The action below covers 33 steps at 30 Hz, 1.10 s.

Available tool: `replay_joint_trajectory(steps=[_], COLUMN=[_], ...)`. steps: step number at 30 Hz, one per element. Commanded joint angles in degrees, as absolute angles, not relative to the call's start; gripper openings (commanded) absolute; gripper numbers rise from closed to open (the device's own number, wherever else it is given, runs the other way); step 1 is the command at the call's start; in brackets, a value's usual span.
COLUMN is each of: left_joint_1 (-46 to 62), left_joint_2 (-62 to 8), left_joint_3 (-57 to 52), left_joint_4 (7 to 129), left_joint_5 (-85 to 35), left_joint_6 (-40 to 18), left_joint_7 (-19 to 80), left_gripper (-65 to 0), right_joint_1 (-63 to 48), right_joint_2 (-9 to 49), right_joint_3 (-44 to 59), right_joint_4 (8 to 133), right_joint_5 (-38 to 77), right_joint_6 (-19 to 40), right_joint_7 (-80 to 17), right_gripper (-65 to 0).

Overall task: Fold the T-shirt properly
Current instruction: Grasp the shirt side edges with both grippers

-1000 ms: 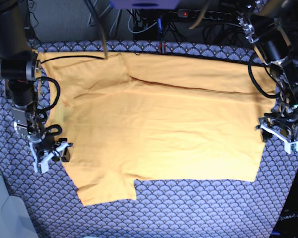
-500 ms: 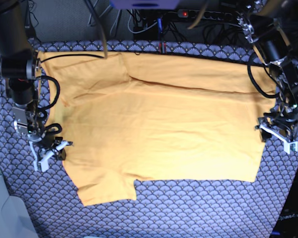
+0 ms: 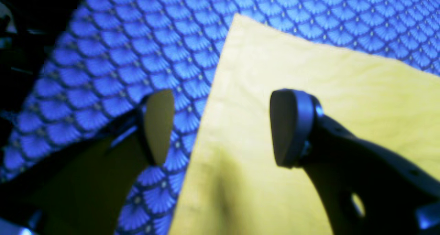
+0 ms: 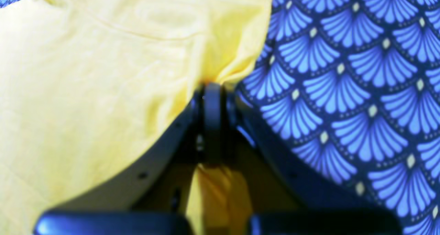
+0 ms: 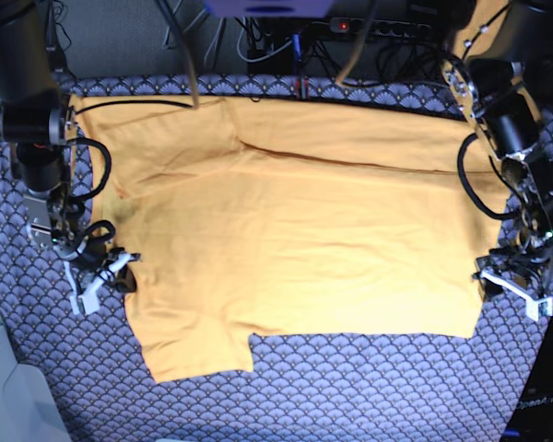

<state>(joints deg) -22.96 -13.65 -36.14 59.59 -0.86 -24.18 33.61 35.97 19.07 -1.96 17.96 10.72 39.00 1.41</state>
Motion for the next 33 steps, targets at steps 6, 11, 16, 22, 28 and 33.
replay_joint_trajectory(steps=[6,11,16,22,28,33], left_joint_1=[-29.8,-36.1,-40.3,-41.5,-41.5,-41.3], left_joint_2=[-15.3,-15.5,-16.9,-18.7,-18.5,-18.2], left_joint_3=[-36.0,-36.3,-36.4,-36.2,-36.2,-36.2], left_joint_4=[46.5,33.4,21.4,16.3,16.3,16.2], left_joint_5=[-0.5,7.3,11.4,11.5,11.8,11.6], left_joint_6=[-24.1,-24.1,-21.8,-13.2,-13.2,-13.2], left_joint_7=[17.8,9.8,2.9,-0.3,-0.3,-0.4], left_gripper=[-22.0,-22.0,-22.0,-22.0,-22.0,-22.0], right_joint_1=[37.6,37.6,37.6,37.6,37.6,37.6], right_joint_2=[19.7,20.1,20.5,21.1,21.4,21.5], right_joint_3=[-2.0,-2.1,-2.1,-2.1,-2.1,-2.2], right_joint_4=[18.5,18.5,18.5,18.4,18.4,18.4], right_joint_5=[10.9,10.9,10.9,10.9,10.9,10.9], right_joint_6=[39.8,39.8,39.8,39.8,39.8,39.8], right_joint_7=[2.0,1.9,1.8,1.8,1.8,1.8], right_gripper=[-65.0,-65.0,-65.0,-65.0,-65.0,-65.0])
